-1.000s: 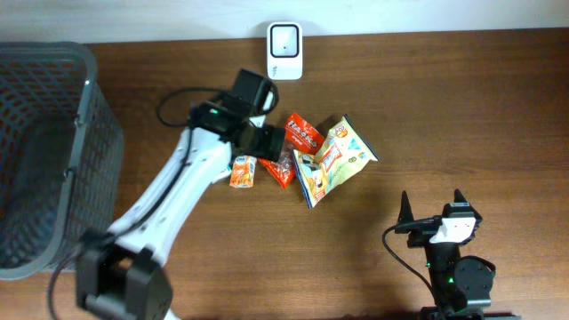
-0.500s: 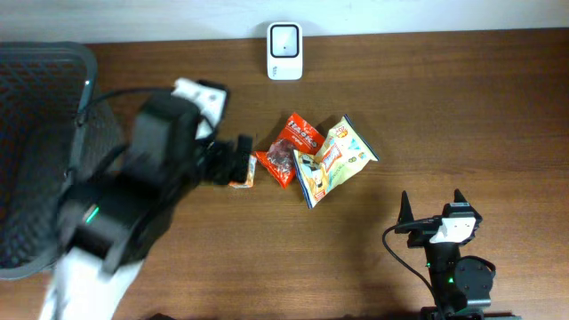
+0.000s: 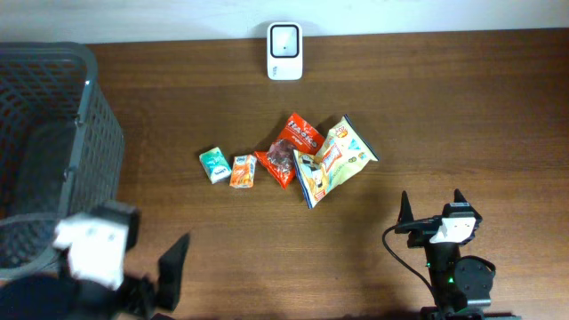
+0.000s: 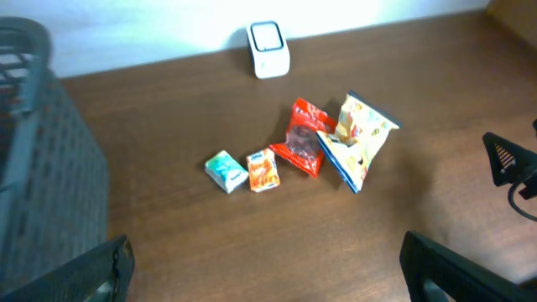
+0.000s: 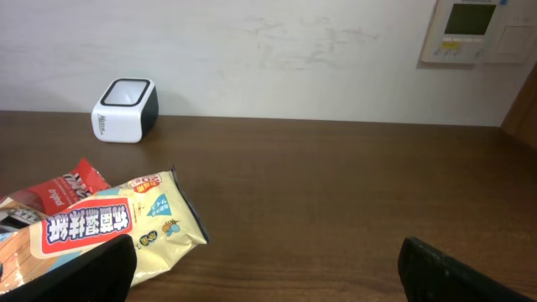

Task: Scan the item barcode
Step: 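Release the orange box on the table and retract the left arm, then move the right gripper over the yellow-white chip bag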

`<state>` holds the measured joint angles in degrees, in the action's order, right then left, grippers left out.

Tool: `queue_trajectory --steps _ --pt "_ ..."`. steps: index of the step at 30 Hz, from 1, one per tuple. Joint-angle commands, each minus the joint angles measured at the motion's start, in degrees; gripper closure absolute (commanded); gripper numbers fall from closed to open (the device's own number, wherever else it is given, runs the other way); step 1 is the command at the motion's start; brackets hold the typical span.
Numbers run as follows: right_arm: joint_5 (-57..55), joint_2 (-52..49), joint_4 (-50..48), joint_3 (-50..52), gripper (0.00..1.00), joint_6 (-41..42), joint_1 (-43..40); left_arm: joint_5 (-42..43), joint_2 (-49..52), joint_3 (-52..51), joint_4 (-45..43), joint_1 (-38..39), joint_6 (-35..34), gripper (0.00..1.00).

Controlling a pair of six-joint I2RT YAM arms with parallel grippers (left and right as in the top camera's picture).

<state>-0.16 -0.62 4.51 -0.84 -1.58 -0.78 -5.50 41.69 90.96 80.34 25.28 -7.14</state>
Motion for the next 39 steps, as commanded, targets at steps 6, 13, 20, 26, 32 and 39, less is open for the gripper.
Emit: queue_trajectory --steps 6,13,20,26,32,39 --pt "-0.5 0.4 0.2 0.5 0.01 -0.1 -0.4 -1.6 -4.7 0.1 1.6 -0.3 0.1 0.01" --pt "-0.5 0.4 0.2 0.5 0.02 -0.1 -0.4 4.4 -4.7 -1.0 -5.1 -0.3 0.1 0.01" --pt "-0.5 0.4 0.2 0.5 0.01 -0.1 -0.4 -8.9 -4.7 -1.0 -9.0 -0.3 -6.4 0.01" --pt "-0.5 0.4 0.2 0.5 0.02 -0.1 -0.4 -21.7 -4.7 -1.0 -7.4 -0.3 -20.3 0.01" --pt "-0.5 0.4 0.2 0.5 0.01 -0.1 -0.4 -21.1 -4.6 -1.1 -4.7 -0.3 -20.3 0.01" --pt "12.6 0.4 -3.1 0.5 0.02 7.0 -0.4 -12.6 -4.6 -6.4 -3.4 -0.3 -20.3 0.01"
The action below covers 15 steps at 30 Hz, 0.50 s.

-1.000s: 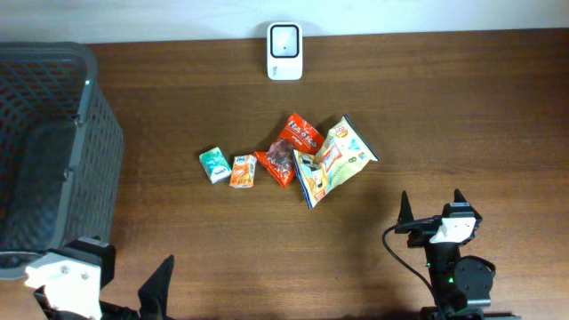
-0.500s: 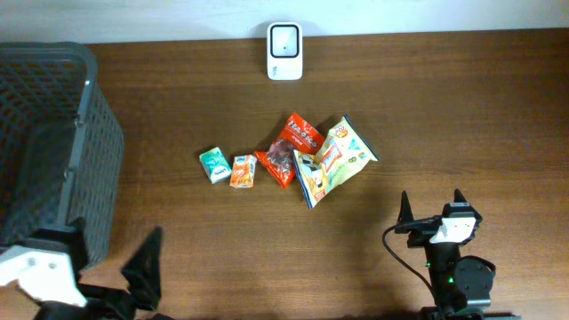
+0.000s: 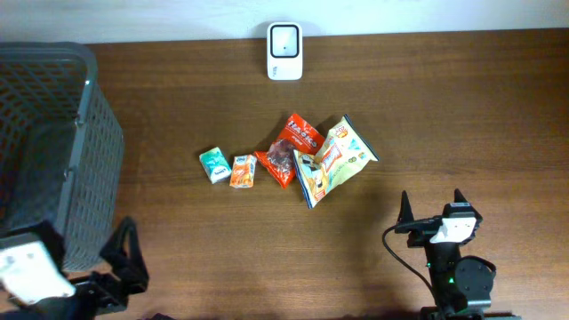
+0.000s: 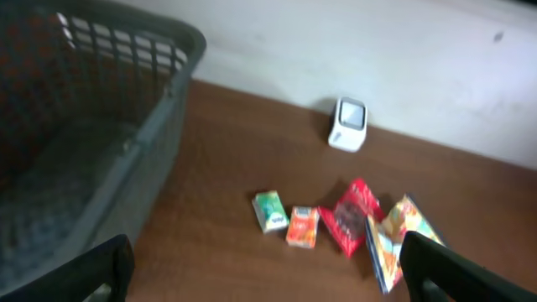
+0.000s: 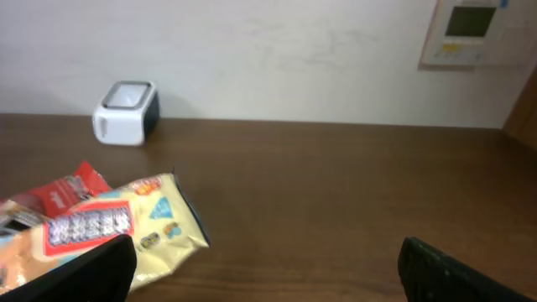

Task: Scan the item barcode
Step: 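Move the right gripper over the yellow-white chip bag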

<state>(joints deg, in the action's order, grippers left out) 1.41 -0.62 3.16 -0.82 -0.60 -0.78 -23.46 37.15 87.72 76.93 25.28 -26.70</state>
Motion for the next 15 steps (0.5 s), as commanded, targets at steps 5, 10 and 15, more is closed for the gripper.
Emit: queue_trajectory --steps 5,10,15 --pt "33.1 0.4 -7.1 0.5 0.02 12.3 -0.4 9.5 0.0 -5.9 -1.2 -0.3 -0.7 0.01" --pt "41.5 0.4 -17.9 0.5 0.01 16.3 -0.4 10.4 0.1 -6.2 -1.2 -0.3 -0.7 0.01" --pt "43.0 -0.3 -17.8 -5.0 0.01 16.3 -0.4 10.4 0.1 -6.8 -1.0 -0.3 -0.7 0.01"
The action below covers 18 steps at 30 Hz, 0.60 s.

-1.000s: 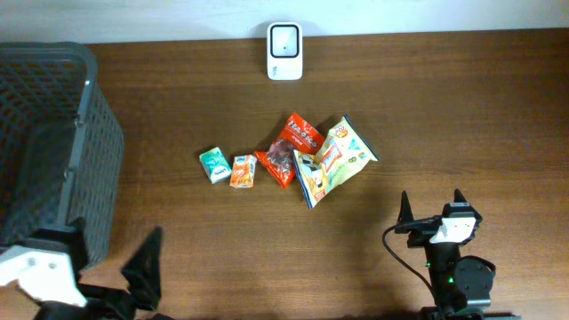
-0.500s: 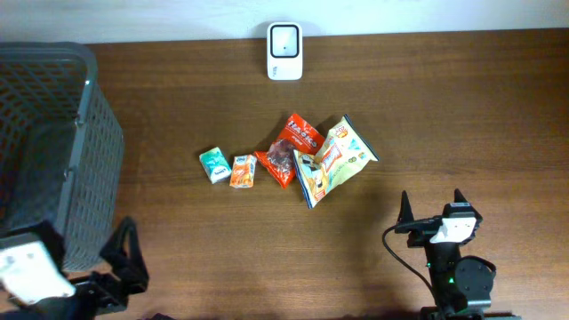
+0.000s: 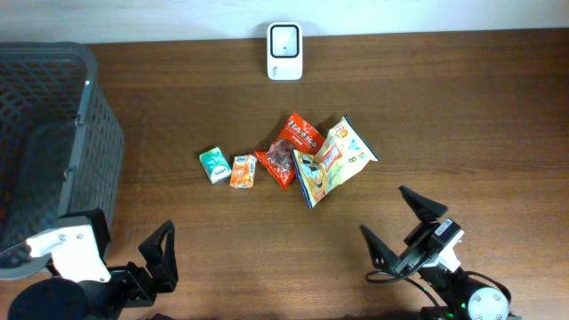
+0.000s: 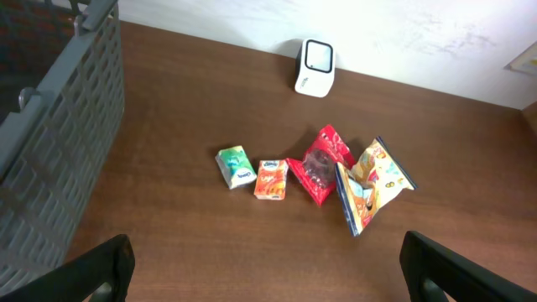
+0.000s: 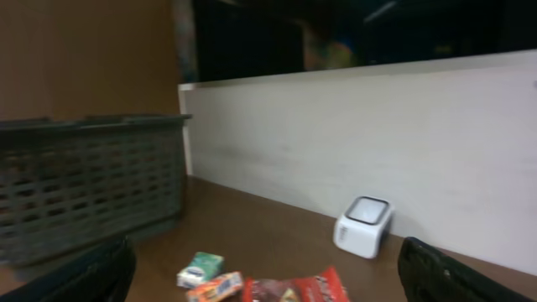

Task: Scan the item barcode
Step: 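Move the right gripper over the yellow-white chip bag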

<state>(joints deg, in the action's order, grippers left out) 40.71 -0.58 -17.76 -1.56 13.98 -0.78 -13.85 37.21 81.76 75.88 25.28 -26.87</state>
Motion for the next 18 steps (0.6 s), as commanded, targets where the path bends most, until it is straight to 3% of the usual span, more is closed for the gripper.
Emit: queue_trajectory --steps 1,5,11,13,15,18 --pt "3.7 -1.0 5.8 -6.1 0.01 1.3 -0.4 0.8 0.1 -0.9 0.1 -0.3 -0.5 0.01" --pt "3.5 -8.3 18.9 -16.1 0.01 -2.6 -0.5 0.8 0.1 -0.9 0.1 -0.3 -0.5 0.01" --pt "5.6 -30.3 37.9 -34.1 0.01 -9.5 -0.4 0.8 0.1 -0.9 0.1 -0.3 -0.5 0.01" --pt "12.6 -36.8 38.8 -38.1 0.02 -9.5 -0.4 0.8 0.1 -0.9 0.1 -0.3 -0.5 0.01" --pt "29.5 -44.5 37.2 -41.7 0.01 -8.5 -0.4 0.8 0.1 -0.9 0.1 -0.3 -0.5 0.01" --pt "45.7 -50.8 32.7 -42.4 0.02 -7.5 -0.4 0.8 0.1 -0.9 0.1 -0.3 -0.5 0.01"
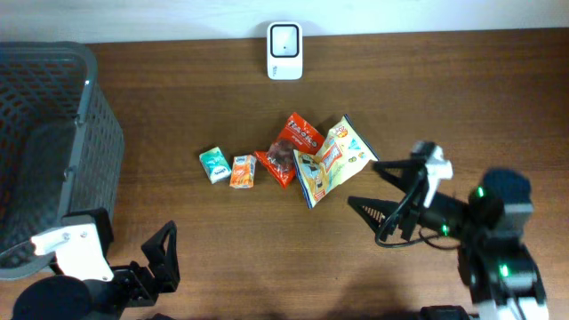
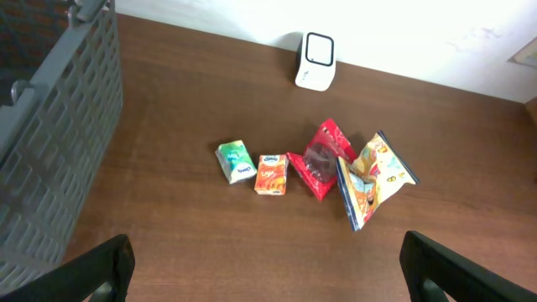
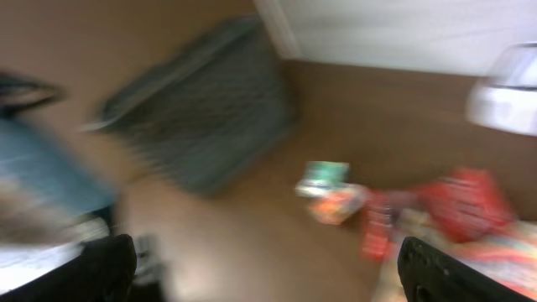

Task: Scan the item barcode
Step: 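Move the right gripper over the yellow-white chip bag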

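The white barcode scanner (image 1: 284, 40) stands at the table's far edge. A green pack (image 1: 214, 165), an orange pack (image 1: 242, 172), a red bag (image 1: 289, 149) and a yellow chip bag (image 1: 331, 162) lie in a row mid-table. My right gripper (image 1: 373, 188) is open just right of the chip bag, pointing left and holding nothing. Open and empty too, my left gripper (image 1: 158, 262) sits at the front left. The left wrist view shows the scanner (image 2: 317, 61) and chip bag (image 2: 369, 180) far ahead of the left gripper (image 2: 268, 281). The right wrist view is blurred.
A dark grey mesh basket (image 1: 53, 124) fills the table's left end, and its wall (image 2: 50, 143) shows in the left wrist view. Brown tabletop (image 1: 462, 98) stretches right of the items. A black cable loops by the right gripper.
My right arm has moved from the front edge up to beside the chip bag, its open fingers pointing left. The left arm and all the items are where they were.
At first the right gripper faced the back wall from the front right while the left arm was at the front left. The left arm then pointed toward the basket, then back toward the items. The right arm turned left and now reaches beside the chip bag.
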`<state>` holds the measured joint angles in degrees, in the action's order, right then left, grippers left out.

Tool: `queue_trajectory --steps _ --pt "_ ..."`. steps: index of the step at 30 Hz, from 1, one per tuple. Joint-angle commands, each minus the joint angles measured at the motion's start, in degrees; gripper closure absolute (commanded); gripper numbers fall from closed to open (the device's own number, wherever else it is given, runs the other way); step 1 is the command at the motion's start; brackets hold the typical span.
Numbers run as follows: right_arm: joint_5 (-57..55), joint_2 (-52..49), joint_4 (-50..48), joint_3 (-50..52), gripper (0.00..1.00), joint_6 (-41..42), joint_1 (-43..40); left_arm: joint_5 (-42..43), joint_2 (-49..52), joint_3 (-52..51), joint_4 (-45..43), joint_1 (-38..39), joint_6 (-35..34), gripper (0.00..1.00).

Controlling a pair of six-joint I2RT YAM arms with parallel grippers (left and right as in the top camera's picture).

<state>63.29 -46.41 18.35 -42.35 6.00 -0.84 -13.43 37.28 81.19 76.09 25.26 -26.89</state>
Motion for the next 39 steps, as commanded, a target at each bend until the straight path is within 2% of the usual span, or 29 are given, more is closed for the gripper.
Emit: queue_trajectory --steps 1,2,4,5,6,11,13,15,16,18,20,22,25,31,32,33,35,36,39 --pt "25.6 -7.4 -6.7 -1.6 0.01 1.0 -0.3 0.4 0.0 -0.3 -0.1 -0.3 -0.5 0.01" --pt "25.3 -9.4 -8.9 -1.7 0.01 5.7 -0.3 0.4 0.0 -0.3 -0.2 -0.3 -0.5 0.01" --pt "23.5 -12.3 -13.7 -1.7 0.16 14.5 -0.3 0.4 0.0 -0.3 -0.1 -0.3 -0.5 0.01" --pt "22.9 -13.0 -15.8 -1.7 0.25 16.4 -0.3 0.4 0.0 -0.3 -0.1 -0.3 -0.5 0.01" --pt "21.4 -13.4 -17.5 -1.7 0.28 18.4 -0.3 0.4 0.0 -0.3 -0.1 -0.3 -0.5 0.01" --pt "9.1 -12.8 -19.4 -2.5 0.28 23.9 -0.3 0.4 0.0 -0.3 -0.1 -0.3 -0.5 0.01" --pt "2.7 -12.8 -16.1 -3.5 0.3 24.5 -0.3 0.4 0.0 -0.3 -0.1 -0.3 -0.5 0.01" --pt "-8.4 -12.8 -7.9 -5.2 0.39 24.1 -0.3 0.4 0.0 -0.3 -0.1 -0.3 -0.5 0.01" --pt "-15.3 -12.8 -2.4 -6.6 0.4 22.4 0.0 0.4 0.0 -0.3 -0.2 -0.3 -0.5 0.01" --pt "-34.1 -13.0 9.9 -10.9 0.32 19.0 2.1 0.4 0.0 -0.3 -0.1 -0.3 -0.5 0.01" --pt "-48.8 -14.5 20.2 -16.3 0.32 16.4 5.0 0.4 0.0 -0.3 -0.2 -0.3 -0.5 0.01" --pt "-57.1 -17.7 29.0 -22.6 0.32 13.7 7.7 0.4 0.0 -0.3 -0.1 -0.3 -0.5 0.01" --pt "-55.8 -25.2 38.3 -31.0 0.22 8.9 11.7 0.4 0.0 -0.3 -0.1 -0.3 -0.5 0.01" --pt "-50.2 -33.3 32.1 -32.0 0.22 9.1 15.7 0.4 0.0 -0.3 -0.1 -0.3 -0.5 0.01" --pt "-50.2 -34.8 31.1 -32.0 0.27 9.1 15.9 0.4 0.0 -0.3 -0.1 -0.3 -0.5 0.01" --pt "-50.2 -36.7 30.2 -32.0 0.39 9.6 15.9 0.4 0.0 -0.3 -0.1 -0.3 -0.5 0.01" --pt "-50.2 -40.0 28.9 -32.0 0.71 12.3 15.9 0.4 0.0 -0.3 -0.1 -0.3 -0.5 0.01" --pt "-50.1 -41.9 28.2 -32.0 0.81 13.9 15.9 0.4 0.0 -0.3 -0.1 -0.3 -0.5 0.01" --pt "-48.0 -46.4 26.4 -32.0 0.93 14.4 15.9 0.4 0.0 -0.3 -0.1 -0.3 -0.5 0.01"
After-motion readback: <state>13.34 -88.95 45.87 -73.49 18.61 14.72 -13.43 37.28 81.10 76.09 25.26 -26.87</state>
